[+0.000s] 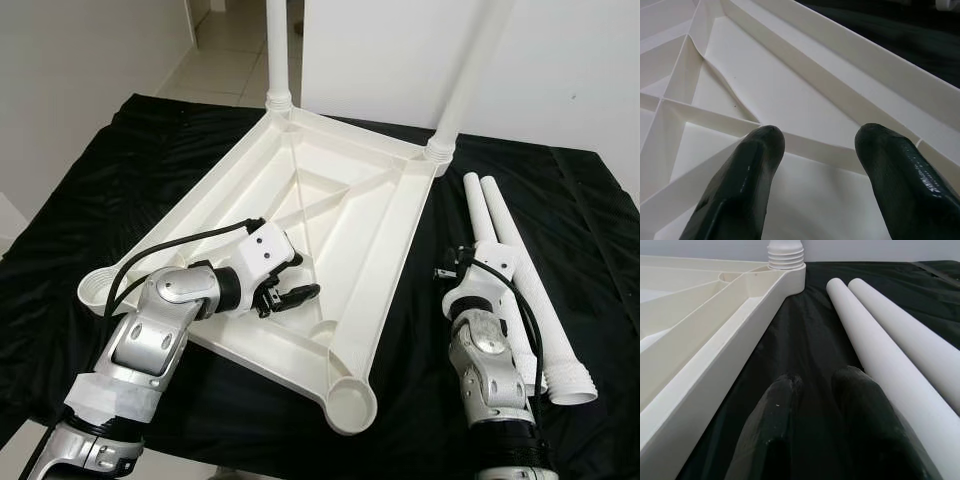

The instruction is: Building children table

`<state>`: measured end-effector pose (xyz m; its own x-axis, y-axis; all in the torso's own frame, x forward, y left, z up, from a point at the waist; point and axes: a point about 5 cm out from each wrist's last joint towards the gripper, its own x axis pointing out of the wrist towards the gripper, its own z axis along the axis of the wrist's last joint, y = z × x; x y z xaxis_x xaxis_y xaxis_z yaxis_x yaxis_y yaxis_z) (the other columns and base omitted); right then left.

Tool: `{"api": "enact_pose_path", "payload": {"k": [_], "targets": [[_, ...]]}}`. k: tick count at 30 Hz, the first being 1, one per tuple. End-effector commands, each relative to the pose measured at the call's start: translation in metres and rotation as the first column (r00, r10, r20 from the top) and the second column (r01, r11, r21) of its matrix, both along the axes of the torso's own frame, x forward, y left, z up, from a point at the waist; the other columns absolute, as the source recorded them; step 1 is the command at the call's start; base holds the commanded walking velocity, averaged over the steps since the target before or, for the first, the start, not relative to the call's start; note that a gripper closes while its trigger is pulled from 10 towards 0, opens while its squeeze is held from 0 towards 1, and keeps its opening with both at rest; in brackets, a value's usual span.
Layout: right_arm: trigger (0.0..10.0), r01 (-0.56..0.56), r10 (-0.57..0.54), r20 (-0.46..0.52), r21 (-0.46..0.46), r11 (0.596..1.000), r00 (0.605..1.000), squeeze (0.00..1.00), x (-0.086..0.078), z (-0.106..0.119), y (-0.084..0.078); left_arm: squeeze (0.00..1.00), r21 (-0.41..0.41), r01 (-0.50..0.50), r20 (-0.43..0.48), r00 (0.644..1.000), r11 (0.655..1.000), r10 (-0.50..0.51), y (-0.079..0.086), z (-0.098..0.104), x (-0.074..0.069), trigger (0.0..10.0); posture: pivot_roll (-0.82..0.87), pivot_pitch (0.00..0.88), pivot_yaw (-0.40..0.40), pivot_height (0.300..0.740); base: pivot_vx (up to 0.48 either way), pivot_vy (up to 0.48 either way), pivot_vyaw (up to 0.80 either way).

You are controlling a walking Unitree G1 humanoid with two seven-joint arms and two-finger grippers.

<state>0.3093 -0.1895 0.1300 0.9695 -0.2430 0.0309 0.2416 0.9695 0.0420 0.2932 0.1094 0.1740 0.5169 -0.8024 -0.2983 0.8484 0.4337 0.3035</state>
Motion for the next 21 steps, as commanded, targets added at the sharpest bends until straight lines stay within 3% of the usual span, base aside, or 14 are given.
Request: {"api": "enact_pose_path", "payload": {"k": [1,10,21], "targets": [[10.0,0.006,-0.006,-0.024,0.017,1.000,1.000,0.00,0.005,-0.004,-0.002,0.00,0.004,-0.129,0.038,0.991,0.992,0.129,0.006,-0.002,0.003,10.0,0.12,0.073,-0.036,0.740,0.000,0.000,0.00],[10.0,-0.042,0.043,-0.057,0.029,0.999,0.997,0.00,0.020,-0.006,0.002,0.00,0.034,-0.089,0.028,0.996,0.995,0.088,0.005,-0.005,-0.006,10.0,0.13,0.082,-0.037,0.740,0.000,0.000,0.00],[10.0,-0.096,0.098,-0.070,0.031,0.995,0.993,0.00,0.054,0.003,0.004,0.00,0.081,-0.022,0.015,1.000,0.997,0.021,0.005,-0.004,-0.023,10.0,0.17,0.112,-0.034,0.740,0.000,0.000,0.00]]}}
